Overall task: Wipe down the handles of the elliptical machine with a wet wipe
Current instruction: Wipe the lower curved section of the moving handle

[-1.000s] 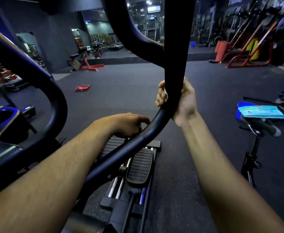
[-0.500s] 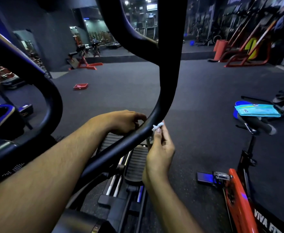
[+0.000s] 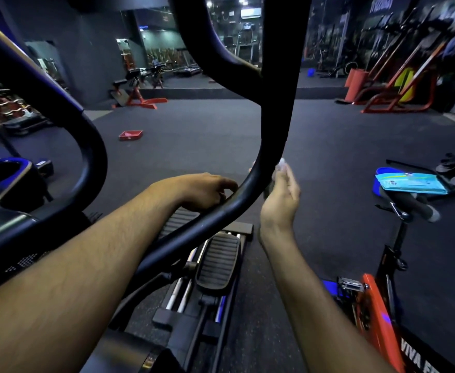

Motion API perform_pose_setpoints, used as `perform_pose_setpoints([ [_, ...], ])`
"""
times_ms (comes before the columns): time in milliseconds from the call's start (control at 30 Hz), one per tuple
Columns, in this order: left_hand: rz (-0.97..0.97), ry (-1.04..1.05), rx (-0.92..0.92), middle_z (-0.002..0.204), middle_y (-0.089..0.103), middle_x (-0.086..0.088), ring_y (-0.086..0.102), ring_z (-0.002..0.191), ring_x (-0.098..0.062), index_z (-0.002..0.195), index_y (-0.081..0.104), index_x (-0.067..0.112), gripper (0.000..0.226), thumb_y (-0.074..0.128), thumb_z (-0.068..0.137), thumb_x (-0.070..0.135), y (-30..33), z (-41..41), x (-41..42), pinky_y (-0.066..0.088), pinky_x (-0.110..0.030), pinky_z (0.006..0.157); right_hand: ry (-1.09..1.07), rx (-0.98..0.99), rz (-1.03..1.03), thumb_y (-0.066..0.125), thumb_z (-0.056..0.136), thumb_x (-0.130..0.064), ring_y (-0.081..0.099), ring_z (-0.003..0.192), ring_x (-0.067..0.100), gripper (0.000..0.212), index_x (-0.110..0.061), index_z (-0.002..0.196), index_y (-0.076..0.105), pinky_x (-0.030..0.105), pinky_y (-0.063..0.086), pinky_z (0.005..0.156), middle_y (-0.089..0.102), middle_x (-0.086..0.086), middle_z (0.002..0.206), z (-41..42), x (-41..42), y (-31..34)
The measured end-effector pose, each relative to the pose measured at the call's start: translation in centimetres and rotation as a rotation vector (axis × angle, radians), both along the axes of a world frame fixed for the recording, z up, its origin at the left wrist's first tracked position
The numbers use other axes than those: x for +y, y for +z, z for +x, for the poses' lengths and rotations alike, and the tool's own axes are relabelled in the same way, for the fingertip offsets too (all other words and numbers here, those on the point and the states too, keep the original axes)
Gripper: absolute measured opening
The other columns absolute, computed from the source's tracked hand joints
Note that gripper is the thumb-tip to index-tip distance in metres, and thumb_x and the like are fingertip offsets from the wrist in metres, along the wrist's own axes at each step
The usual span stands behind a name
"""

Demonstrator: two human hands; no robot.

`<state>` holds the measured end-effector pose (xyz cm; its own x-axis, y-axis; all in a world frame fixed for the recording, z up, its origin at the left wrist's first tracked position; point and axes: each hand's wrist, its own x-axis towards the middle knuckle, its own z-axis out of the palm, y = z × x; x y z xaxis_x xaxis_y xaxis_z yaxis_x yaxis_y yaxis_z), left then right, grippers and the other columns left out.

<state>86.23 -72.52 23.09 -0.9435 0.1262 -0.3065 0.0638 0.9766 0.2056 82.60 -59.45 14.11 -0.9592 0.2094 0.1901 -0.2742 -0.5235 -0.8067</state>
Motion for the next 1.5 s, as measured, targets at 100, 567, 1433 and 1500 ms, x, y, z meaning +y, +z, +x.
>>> perform_pose_setpoints([
  [100,-0.012,-0.01,-0.023,0.136,0.066,-0.009,0.062,0.119,-0.026,0.149,0.052,0.026,0.058,0.045,0.097,0.002,-0.1,-0.2,-0.4,0.046,-0.033,0.098,0.452,-0.168,-0.361,0.047,0.086,-0.018,0.063,0.07,0.027,0.034,0.004,0.103,0.067,0.037,0.054,0.073,0.068,0.013,0.078,-0.6,0.9,2.4],
  [567,-0.074,-0.016,-0.045,0.136,0.065,-0.007,0.059,0.108,-0.022,0.151,0.048,0.031,0.056,0.049,0.099,0.011,-0.5,-0.5,-1.0,0.049,-0.034,0.097,0.462,-0.256,-0.545,0.037,0.103,-0.018,0.062,0.065,0.024,0.035,-0.003,0.092,0.067,0.033,0.053,0.067,0.066,0.012,0.078,1.8,-1.0,0.9],
  [1433,-0.097,0.196,0.28,0.146,0.059,-0.006,0.054,0.13,-0.033,0.138,0.056,0.033,0.034,0.04,0.109,0.025,0.0,13.4,-3.6,0.044,-0.04,0.103,-0.362,1.072,1.672,0.039,0.083,-0.002,0.05,0.137,0.03,0.056,0.0,0.136,0.057,0.051,0.007,0.125,0.061,0.014,0.137,4.0,4.7,-0.6],
  [1500,-0.092,0.306,0.309,0.142,0.063,-0.003,0.058,0.127,-0.034,0.127,0.057,0.036,0.029,0.035,0.109,0.046,-0.7,17.5,-4.7,0.046,-0.045,0.103,-0.301,1.105,1.626,0.048,0.085,0.003,0.051,0.136,0.029,0.053,-0.001,0.138,0.055,0.046,0.006,0.125,0.06,0.013,0.138,4.3,4.6,-0.8],
])
